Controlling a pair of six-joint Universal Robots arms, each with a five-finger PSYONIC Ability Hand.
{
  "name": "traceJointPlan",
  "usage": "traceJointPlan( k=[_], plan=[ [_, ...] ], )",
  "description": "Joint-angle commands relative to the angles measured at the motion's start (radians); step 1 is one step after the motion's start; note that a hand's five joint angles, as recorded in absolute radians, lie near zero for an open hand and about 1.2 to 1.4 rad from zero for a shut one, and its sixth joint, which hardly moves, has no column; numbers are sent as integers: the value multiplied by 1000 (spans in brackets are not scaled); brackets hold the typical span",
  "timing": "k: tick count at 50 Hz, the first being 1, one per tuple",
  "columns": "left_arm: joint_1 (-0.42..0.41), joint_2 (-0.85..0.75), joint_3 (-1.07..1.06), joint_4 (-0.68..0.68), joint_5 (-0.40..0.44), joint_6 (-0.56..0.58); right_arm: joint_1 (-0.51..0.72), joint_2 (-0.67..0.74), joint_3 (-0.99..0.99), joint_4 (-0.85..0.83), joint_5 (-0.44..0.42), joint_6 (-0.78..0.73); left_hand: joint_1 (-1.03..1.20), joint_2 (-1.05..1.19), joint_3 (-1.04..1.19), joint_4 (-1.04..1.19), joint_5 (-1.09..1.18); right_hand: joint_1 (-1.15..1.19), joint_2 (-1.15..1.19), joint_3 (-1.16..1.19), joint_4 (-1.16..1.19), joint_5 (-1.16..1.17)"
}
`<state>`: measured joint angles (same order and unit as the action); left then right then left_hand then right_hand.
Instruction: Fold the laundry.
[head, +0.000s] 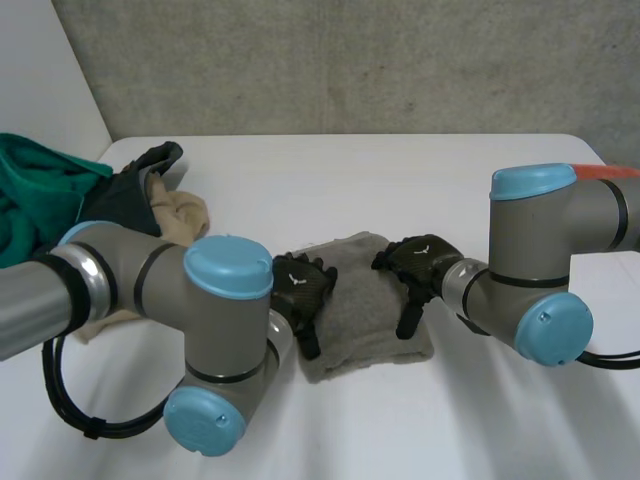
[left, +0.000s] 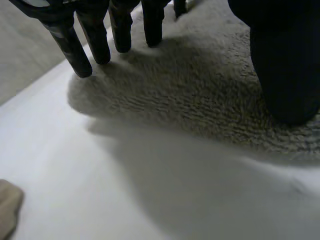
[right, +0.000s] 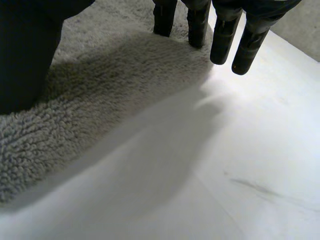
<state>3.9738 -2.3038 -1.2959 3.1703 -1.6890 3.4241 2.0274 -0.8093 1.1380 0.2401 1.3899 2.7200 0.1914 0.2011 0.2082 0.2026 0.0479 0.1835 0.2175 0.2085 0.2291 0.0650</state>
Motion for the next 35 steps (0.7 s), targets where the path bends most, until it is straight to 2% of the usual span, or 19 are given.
traceJointPlan(
  k=[1, 8, 12, 13, 14, 15, 17, 18, 22, 28, 33, 35],
  plan=[
    [4, 84, 24, -24, 67, -3, 23, -86, 40, -51, 9, 65, 10, 1, -6, -1, -21, 31, -3, 6, -15, -25],
    [24, 251, 15, 28, 89, 0, 25, -232, 198, -180, 14, 95, 2, -8, -15, -10, -30, -9, -43, -34, -55, -65],
    [62, 328, 6, 31, 156, 1, 37, -321, 336, -257, 15, 92, -1, -11, -18, -13, -32, -9, -43, -34, -55, -65],
    [77, 343, 0, 30, 199, 1, 45, -358, 403, -292, 12, 89, 1, -8, -15, -10, -30, -9, -43, -34, -55, -65],
    [77, 343, 0, 30, 199, 1, 50, -369, 434, -312, 12, 86, 2, -8, -15, -10, -30, -9, -43, -34, -55, -65],
    [108, 365, -17, 28, 289, 3, 59, -385, 497, -358, 11, 77, 2, -8, -15, -10, -30, -9, -43, -34, -55, -65],
    [126, 371, -22, 23, 351, 3, 68, -387, 554, -410, 11, 63, 4, -5, -12, -7, -27, -9, -43, -34, -55, -65],
    [139, 376, -26, 16, 418, 1, 82, -389, 610, -471, 12, 44, 4, -5, -12, -7, -27, -9, -43, -34, -55, -65],
    [151, 377, -32, -23, 543, 6, 129, -381, 689, -619, 14, 23, 7, -2, -9, -4, -24, -9, -43, -34, -55, -65],
    [146, 377, -34, -39, 571, 7, 162, -274, 688, -737, 24, -14, 7, -2, -9, -4, -24, -9, -43, -34, -55, -65],
    [143, 391, -45, -38, 571, 9, 152, -223, 651, -766, 38, -78, 4, -5, -12, -7, -27, -9, -43, -34, -55, -65],
    [143, 392, -49, -36, 571, 9, 154, -212, 632, -775, 43, -106, 4, -5, -12, -7, -27, 57, 23, 32, 11, 1]
  ],
)
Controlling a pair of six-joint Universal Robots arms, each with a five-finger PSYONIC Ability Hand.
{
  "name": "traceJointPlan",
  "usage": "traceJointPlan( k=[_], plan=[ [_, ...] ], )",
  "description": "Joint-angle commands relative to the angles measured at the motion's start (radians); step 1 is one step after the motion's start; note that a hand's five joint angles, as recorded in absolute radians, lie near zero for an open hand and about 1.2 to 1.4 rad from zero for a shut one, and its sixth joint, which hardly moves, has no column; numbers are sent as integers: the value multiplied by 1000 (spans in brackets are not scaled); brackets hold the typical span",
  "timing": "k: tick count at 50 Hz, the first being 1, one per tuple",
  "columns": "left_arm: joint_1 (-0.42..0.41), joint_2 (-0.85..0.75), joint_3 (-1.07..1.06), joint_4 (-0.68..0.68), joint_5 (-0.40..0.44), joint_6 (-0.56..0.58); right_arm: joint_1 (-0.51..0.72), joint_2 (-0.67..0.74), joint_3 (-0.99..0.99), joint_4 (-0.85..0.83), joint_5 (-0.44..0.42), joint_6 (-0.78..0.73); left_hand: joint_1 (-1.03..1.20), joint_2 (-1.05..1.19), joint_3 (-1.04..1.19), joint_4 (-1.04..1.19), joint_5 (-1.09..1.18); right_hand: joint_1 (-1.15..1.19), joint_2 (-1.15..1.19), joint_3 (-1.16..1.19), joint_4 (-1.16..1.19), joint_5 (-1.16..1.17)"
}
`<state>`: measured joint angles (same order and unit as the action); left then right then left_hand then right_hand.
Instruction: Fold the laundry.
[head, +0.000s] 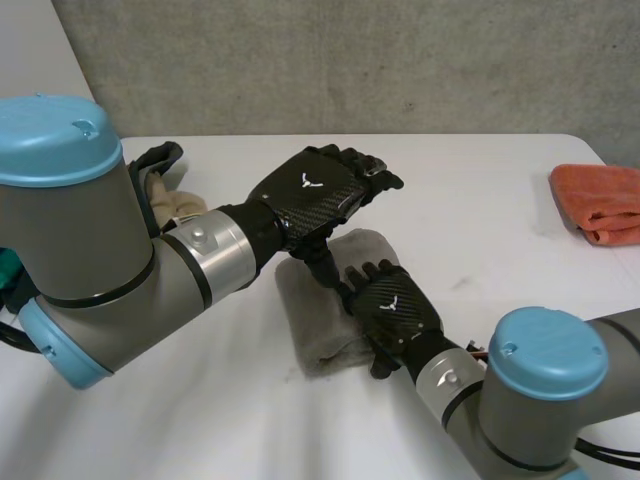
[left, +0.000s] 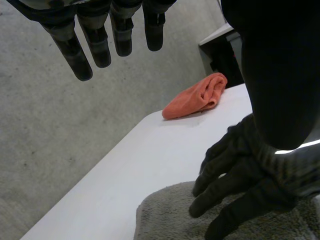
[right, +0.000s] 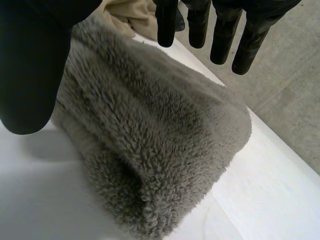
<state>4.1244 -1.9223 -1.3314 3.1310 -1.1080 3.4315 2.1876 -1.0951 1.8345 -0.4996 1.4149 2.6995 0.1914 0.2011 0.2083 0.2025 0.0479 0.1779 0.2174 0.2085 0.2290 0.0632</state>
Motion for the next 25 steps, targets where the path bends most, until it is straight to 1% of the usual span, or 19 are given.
traceJointPlan(
  k=[1, 6, 11, 17, 18, 25],
  plan=[
    [-7, 13, -15, 3, -9, 2, -6, 78, -70, -37, 16, -95, 4, -5, -12, -7, -27, 98, 58, 67, 46, 38],
    [-6, 13, -15, 4, -9, 2, -9, 113, -106, -37, 15, -118, 4, -5, -12, -7, -27, 268, 228, 237, 217, 208],
    [-6, 14, -17, 3, -10, 2, -9, 121, -136, -45, 12, -110, 4, -5, -12, -7, -27, 505, 466, 475, 454, 445],
    [-7, 26, -20, 3, -10, 2, -9, 127, -173, -39, 3, -102, 4, -5, -12, -7, -27, 658, 619, 628, 607, 599],
    [-7, 28, -20, 3, -10, 2, -9, 145, -187, -36, -2, -102, 4, -5, -12, -7, -27, 711, 671, 680, 660, 651],
    [-4, 29, -20, 3, -10, 0, -11, 210, -242, -28, -14, -102, 7, -2, -9, -4, -24, 791, 751, 760, 740, 731]
  ],
)
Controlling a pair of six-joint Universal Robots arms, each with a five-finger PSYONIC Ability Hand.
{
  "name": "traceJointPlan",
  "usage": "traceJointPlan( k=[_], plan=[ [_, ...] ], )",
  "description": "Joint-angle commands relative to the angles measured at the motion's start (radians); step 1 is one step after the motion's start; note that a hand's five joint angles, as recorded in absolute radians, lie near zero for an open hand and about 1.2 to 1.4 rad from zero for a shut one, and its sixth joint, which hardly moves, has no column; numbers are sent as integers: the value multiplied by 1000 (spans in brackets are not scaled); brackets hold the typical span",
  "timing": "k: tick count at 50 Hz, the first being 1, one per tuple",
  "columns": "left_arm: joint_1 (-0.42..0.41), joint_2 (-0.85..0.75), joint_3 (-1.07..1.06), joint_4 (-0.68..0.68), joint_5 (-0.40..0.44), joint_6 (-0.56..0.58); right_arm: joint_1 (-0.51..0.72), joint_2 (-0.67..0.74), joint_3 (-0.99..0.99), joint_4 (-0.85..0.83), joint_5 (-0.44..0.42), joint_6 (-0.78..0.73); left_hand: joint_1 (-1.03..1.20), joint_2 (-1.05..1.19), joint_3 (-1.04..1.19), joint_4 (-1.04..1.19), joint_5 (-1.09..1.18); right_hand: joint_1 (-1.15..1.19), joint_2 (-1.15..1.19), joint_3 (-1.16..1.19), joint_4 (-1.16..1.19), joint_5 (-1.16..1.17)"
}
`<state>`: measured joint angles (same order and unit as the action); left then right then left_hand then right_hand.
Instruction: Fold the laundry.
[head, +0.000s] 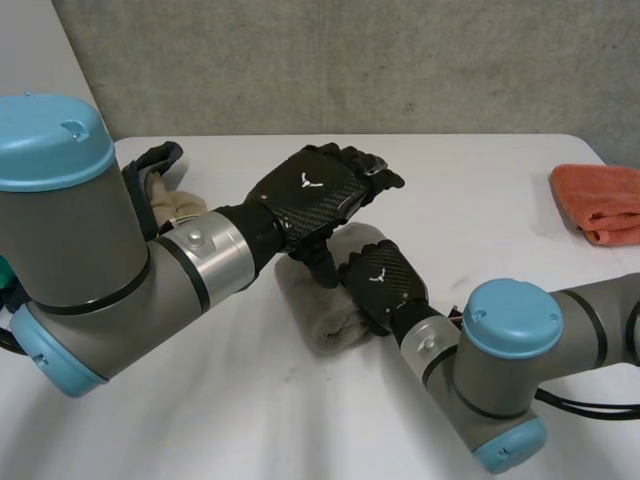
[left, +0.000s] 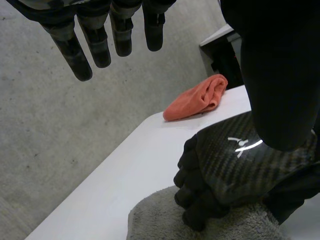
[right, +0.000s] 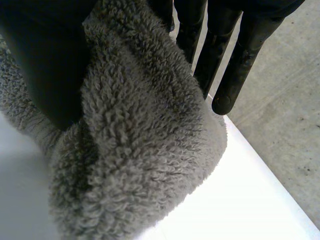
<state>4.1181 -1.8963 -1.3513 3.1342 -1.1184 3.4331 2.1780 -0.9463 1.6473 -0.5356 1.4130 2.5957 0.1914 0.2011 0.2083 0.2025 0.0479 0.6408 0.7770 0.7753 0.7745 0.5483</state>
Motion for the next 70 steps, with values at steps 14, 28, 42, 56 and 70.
traceJointPlan(
  k=[14, 28, 42, 56, 70],
  plan=[
    [2, 3, 0, 0, 0, -2, -23, -3, -40, 144, -15, 10, 7, -2, -9, -4, -24, -274, -410, -408, -407, -356],
    [2, 3, -2, -2, 2, -5, -37, -12, -1, 178, -22, 7, 7, -2, -9, -4, -24, -327, -463, -461, -461, -409],
    [2, 3, -2, -3, 2, -5, -32, 44, -106, 160, -20, 7, 7, -2, -9, -4, -24, -139, -275, -274, -273, -221],
    [4, 3, -2, -3, 2, -5, -24, 96, -196, 161, -23, 9, 7, -2, -9, -4, -24, 755, 619, 621, 622, 673],
    [34, 32, -2, -3, 0, -5, -219, -12, -260, 172, -25, 1, 10, 1, -7, -1, -21, 755, 619, 621, 622, 673]
  ],
)
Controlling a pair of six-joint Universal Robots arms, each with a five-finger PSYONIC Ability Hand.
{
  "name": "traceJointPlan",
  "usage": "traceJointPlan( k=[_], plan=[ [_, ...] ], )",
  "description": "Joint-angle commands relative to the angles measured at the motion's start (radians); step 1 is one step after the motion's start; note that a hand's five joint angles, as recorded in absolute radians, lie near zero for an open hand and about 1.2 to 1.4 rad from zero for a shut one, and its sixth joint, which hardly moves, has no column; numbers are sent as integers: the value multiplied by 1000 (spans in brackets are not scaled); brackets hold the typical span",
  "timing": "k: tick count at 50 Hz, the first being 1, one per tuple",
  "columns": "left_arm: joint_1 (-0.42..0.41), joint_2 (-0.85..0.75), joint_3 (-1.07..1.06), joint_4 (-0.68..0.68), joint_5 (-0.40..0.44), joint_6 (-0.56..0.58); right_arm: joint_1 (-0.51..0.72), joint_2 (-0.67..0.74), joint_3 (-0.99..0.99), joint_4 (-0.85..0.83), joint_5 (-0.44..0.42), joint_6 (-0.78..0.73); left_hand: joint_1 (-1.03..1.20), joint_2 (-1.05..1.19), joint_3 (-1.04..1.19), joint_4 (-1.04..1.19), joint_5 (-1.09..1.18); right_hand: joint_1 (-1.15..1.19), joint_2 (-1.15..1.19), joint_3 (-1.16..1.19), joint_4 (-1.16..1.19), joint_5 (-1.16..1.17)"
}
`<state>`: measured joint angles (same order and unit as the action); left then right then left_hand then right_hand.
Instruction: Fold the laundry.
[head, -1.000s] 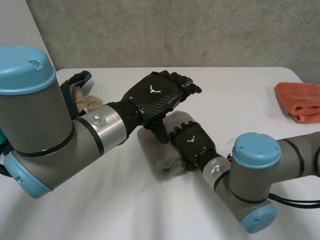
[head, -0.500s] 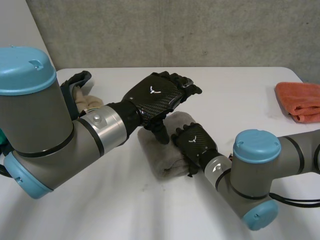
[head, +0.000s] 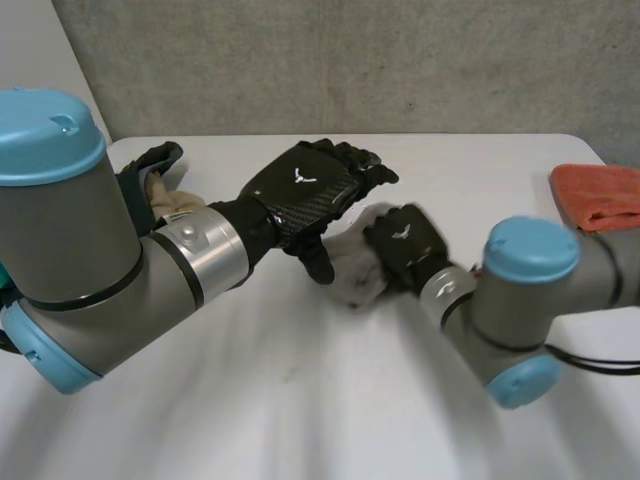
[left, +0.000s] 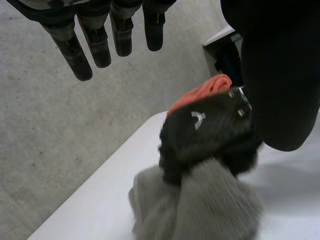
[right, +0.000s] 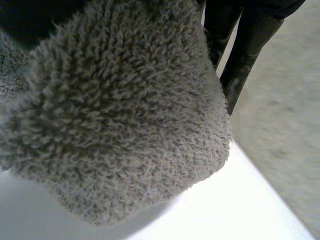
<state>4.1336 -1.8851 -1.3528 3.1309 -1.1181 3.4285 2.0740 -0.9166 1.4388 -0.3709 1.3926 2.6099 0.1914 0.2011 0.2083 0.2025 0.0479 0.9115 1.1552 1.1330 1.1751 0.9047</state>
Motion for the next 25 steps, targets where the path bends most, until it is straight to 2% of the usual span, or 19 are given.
traceJointPlan(
  k=[1, 5, 13, 18, 25],
  plan=[
    [20, 23, 0, 0, 0, -2, -129, -42, -67, 7, -6, -14, 10, 1, -7, -1, -21, 485, 241, 263, 221, 317],
    [26, 29, 0, 2, 0, -3, -205, -39, -178, -5, -43, -18, 10, 1, -7, -1, -21, 485, 241, 263, 221, 317],
    [31, 31, 0, 0, 0, -5, -383, 7, -500, -32, -175, 10, 10, 1, -7, -1, -21, 485, 241, 263, 221, 317],
    [31, 34, 0, 2, 0, -3, -508, 97, -682, -48, -236, 129, 10, 1, -7, -1, -21, 485, 241, 263, 221, 317],
    [31, 34, 0, 2, 0, -3, -620, 237, -733, -167, -351, 180, 10, 1, -7, -1, -21, 485, 241, 263, 221, 317]
  ],
)
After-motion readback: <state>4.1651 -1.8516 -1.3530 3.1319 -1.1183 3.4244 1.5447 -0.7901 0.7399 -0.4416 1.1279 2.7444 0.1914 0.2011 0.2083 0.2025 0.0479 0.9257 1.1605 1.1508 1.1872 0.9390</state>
